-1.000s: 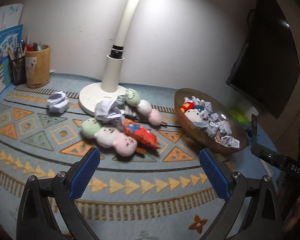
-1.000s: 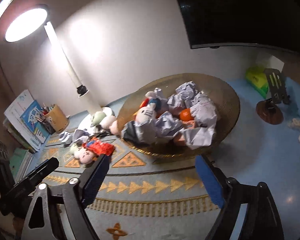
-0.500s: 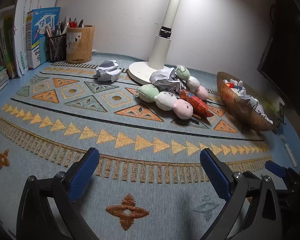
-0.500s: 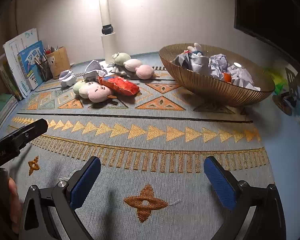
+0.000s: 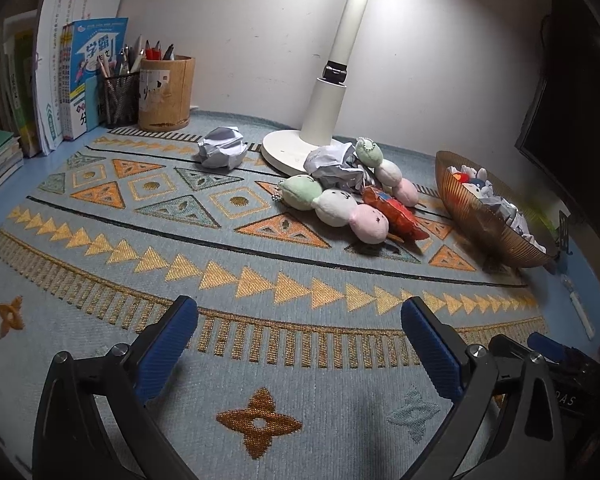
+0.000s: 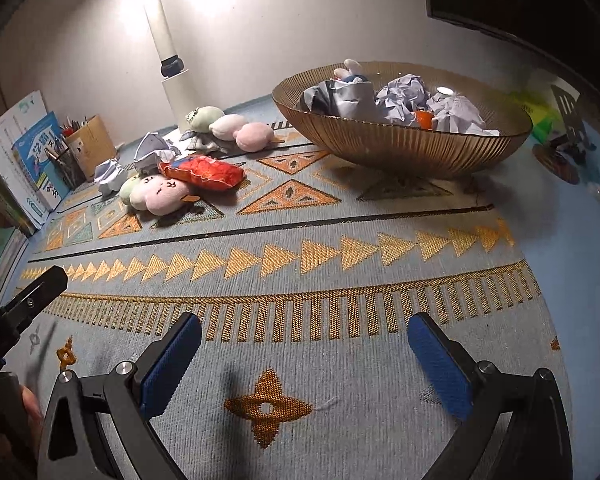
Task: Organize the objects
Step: 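Withdraw both tools from the bowl back toward the pile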
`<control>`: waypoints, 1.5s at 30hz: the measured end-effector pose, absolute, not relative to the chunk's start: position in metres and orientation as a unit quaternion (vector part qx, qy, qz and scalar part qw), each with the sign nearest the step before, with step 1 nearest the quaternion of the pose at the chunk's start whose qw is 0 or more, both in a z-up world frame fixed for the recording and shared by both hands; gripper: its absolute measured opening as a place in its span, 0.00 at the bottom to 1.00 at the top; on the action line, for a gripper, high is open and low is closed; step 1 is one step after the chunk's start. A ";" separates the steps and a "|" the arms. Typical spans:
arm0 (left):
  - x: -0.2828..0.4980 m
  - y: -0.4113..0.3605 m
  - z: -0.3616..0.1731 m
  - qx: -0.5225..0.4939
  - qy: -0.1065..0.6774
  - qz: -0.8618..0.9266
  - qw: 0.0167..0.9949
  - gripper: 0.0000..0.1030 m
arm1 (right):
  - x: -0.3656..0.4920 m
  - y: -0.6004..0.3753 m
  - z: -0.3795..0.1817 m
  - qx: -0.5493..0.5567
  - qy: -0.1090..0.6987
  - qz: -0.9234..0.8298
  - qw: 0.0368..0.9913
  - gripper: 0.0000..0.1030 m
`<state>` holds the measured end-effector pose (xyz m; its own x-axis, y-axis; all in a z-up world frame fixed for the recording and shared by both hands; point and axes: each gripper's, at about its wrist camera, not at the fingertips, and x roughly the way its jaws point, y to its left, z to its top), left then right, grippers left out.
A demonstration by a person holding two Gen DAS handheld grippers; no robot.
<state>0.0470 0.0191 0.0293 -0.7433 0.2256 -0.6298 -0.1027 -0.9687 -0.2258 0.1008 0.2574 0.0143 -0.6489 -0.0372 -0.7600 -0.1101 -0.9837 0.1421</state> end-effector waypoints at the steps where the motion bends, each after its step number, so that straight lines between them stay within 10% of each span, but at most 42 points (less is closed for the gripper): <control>1: 0.047 0.019 0.029 -0.348 -0.088 0.929 0.087 0.99 | 0.099 0.258 0.012 -0.426 0.092 0.900 0.020 1.00; 45: 0.040 0.004 0.026 -0.349 -0.115 0.930 0.028 0.99 | 0.092 0.244 0.007 -0.454 0.048 0.889 0.025 1.00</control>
<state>0.0402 0.0041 0.0260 -0.7545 0.1327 -0.6427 0.0274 -0.9721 -0.2329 0.0920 0.2438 0.0068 -0.5860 0.0003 -0.8103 -0.0884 -0.9941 0.0635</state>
